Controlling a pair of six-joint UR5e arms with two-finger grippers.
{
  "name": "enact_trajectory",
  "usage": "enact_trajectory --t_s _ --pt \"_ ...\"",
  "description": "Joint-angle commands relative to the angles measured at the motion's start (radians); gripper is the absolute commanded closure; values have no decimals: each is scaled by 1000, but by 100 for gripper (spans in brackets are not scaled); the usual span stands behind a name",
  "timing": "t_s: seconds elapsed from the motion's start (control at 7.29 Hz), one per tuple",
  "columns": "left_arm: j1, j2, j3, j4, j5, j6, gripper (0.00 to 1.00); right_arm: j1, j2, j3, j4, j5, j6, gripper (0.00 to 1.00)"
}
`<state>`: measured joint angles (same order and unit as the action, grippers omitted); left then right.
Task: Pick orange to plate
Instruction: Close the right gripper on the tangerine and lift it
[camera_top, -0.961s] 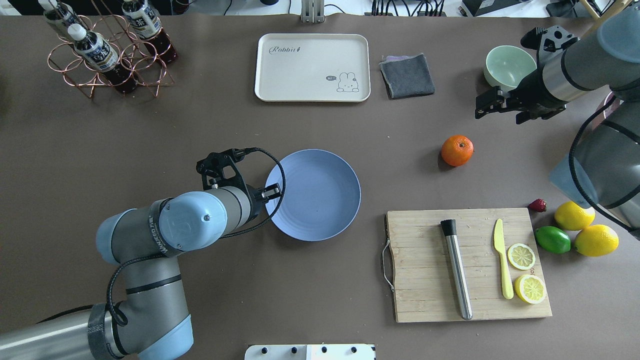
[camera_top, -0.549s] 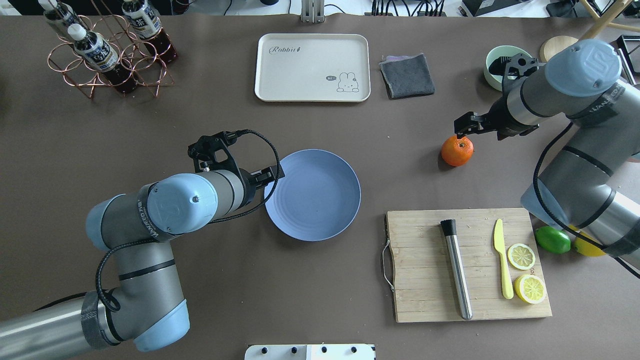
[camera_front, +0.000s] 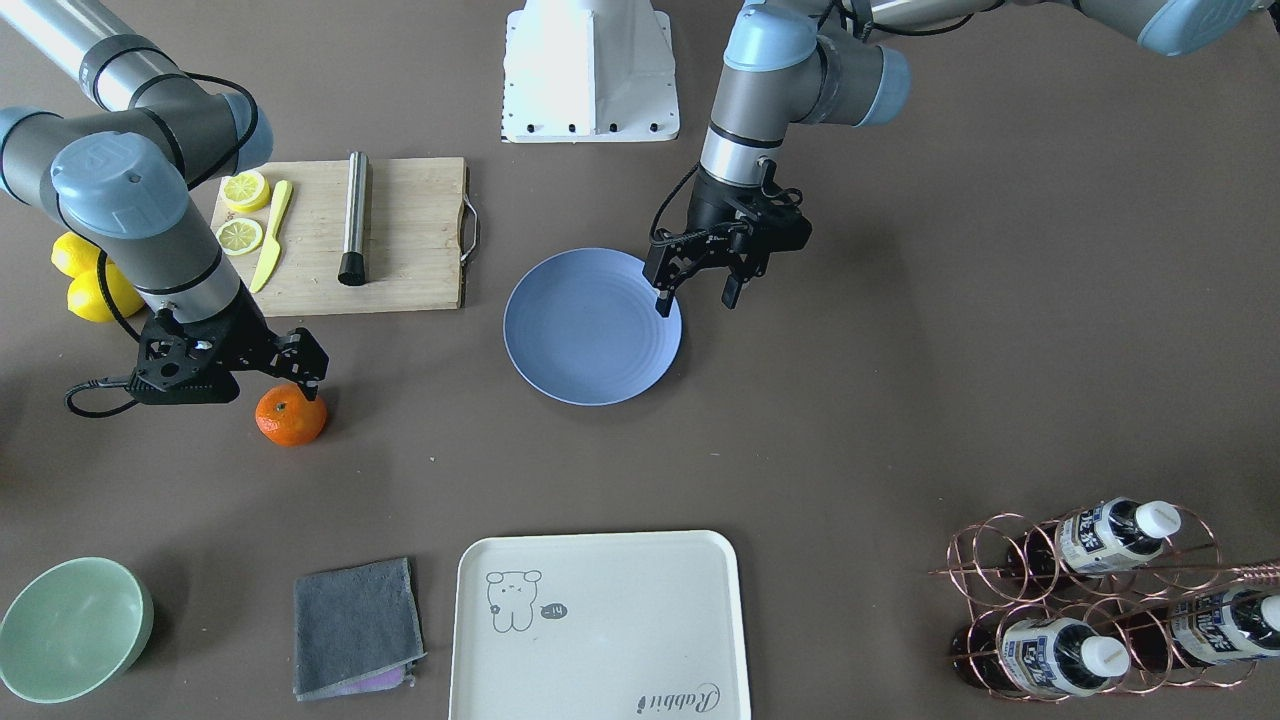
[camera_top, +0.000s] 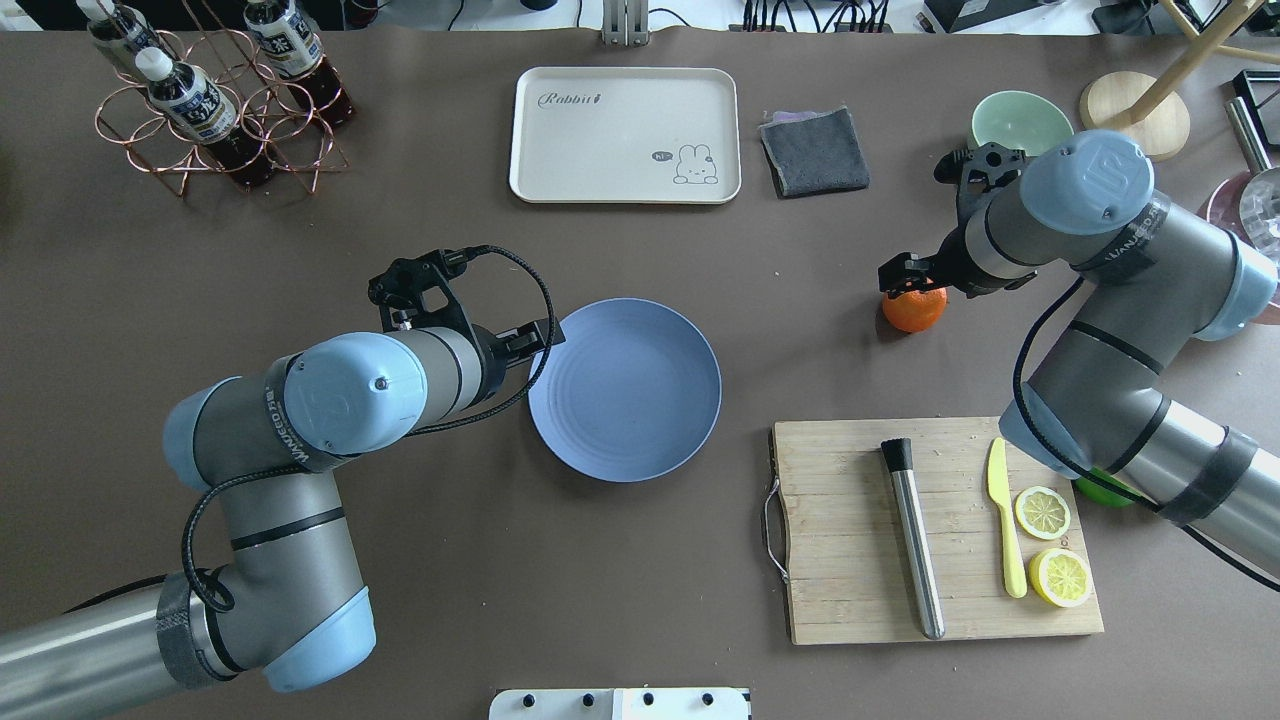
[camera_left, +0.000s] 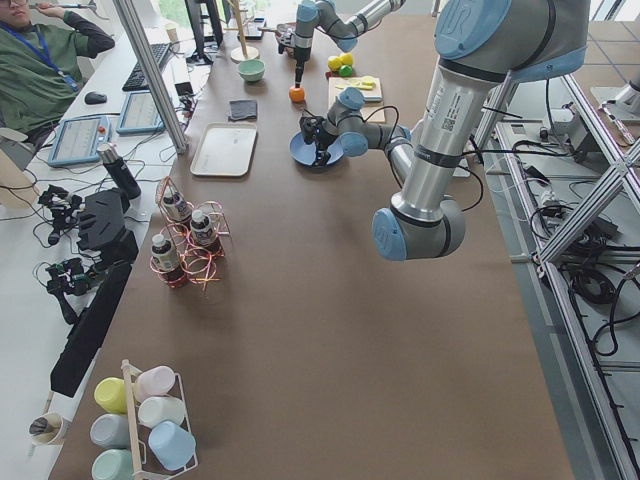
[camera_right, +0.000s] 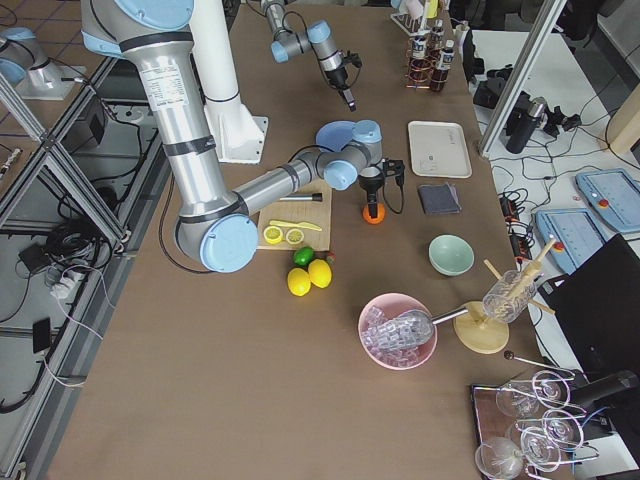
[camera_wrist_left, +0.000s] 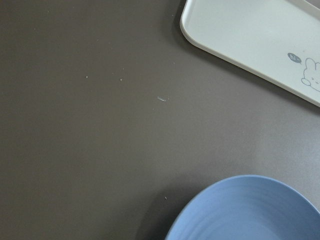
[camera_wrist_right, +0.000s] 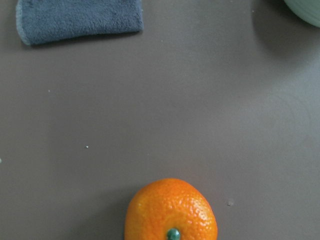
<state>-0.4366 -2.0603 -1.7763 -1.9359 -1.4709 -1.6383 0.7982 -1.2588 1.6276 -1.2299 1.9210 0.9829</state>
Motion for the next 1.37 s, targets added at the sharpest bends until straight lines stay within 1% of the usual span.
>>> enact_trajectory --t_s 0.0,0.14,0.27,0.41,0.69,0.82,0.96,1.1,1.24 --pt "-1 2 1 0 1 -2 2 -5 4 -86 107 -5 7 0" --pt "1 2 1 0 1 0 2 -11 4 -87 107 -7 16 2" --pt "1 2 1 -2 1 0 2 -13 10 -86 110 -5 57 44" --pt "-1 2 1 -2 1 0 2 -13 28 -80 109 -4 74 99" --pt "-4 5 3 -3 -2 3 2 -13 64 -37 55 4 76 100" --pt "-34 8 1 0 -34 41 2 -13 120 19 -68 4 77 100" --pt "-77 35 -5 -3 -55 140 2 -26 203 69 -202 -2 135 100" --pt "-111 86 -26 -3 -72 228 2 -75 252 93 -221 -16 237 100" --pt "-161 147 -58 -2 -130 409 2 -139 301 95 -227 -72 291 100"
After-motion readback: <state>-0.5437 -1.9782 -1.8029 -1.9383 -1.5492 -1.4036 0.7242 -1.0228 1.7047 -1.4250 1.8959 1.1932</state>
